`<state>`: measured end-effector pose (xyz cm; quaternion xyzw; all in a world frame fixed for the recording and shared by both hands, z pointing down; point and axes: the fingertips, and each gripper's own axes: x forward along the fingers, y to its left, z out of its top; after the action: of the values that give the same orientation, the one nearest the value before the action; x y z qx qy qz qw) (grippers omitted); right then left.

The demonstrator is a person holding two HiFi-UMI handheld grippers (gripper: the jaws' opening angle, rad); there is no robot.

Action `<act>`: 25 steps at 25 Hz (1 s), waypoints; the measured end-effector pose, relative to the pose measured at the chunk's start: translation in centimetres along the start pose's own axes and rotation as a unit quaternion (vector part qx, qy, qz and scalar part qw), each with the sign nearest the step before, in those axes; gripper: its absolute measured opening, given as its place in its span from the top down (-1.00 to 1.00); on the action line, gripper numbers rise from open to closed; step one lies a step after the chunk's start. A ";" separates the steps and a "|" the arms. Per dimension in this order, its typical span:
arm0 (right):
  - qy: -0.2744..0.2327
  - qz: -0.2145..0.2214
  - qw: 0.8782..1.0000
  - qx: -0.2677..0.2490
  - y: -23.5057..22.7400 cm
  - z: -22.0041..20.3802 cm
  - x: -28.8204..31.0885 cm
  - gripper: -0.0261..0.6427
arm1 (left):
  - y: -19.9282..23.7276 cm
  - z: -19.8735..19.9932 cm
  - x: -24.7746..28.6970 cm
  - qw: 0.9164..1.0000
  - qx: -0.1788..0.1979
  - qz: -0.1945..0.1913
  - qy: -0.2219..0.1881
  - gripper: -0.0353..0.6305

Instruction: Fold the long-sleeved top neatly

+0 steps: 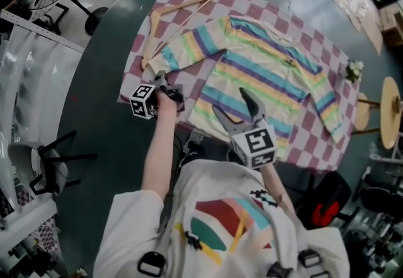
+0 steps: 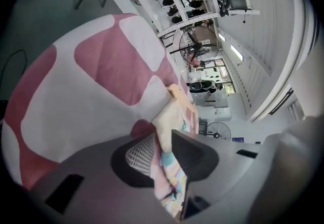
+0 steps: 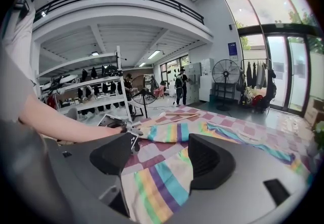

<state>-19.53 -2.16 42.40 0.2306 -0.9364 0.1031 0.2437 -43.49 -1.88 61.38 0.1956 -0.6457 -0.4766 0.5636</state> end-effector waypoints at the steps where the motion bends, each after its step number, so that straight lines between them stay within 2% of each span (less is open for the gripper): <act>1: 0.002 0.000 1.000 -0.002 0.0 0.0 0.0 -0.11 | 0.1 0.1 0.1 1.000 0.006 0.006 0.001 0.61; 5: -0.004 -0.014 1.000 0.009 -0.4 -0.1 0.0 -0.11 | 0.1 0.4 0.5 1.000 0.018 0.009 0.004 0.63; 9: -0.004 -0.020 1.000 0.015 -0.5 -0.2 -0.1 -0.11 | 0.4 0.7 0.7 0.999 0.033 0.023 0.001 0.81; 12: -0.002 -0.020 1.000 0.013 -0.4 -0.4 -0.3 -0.11 | 0.5 0.7 0.8 0.998 0.047 0.028 -0.001 0.83; 17: 0.001 -0.019 1.000 0.016 -0.4 -0.6 -1.0 -0.11 | -2.0 1.5 0.9 0.993 0.116 0.015 -0.013 0.85; 20: -0.004 -0.024 0.999 0.023 -0.7 -0.7 -1.4 -0.11 | -5.7 1.4 1.3 0.983 0.181 -0.010 -0.021 0.85; 25: -0.013 -0.028 0.999 0.038 -1.5 -1.2 -2.7 -0.11 | -12.5 -1.2 1.4 0.952 0.301 -0.059 -0.021 0.85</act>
<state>-16.28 -2.08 42.18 0.2672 -0.9281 0.1288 0.2250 -46.41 -9.34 51.60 0.3839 -0.7581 -0.2969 0.4357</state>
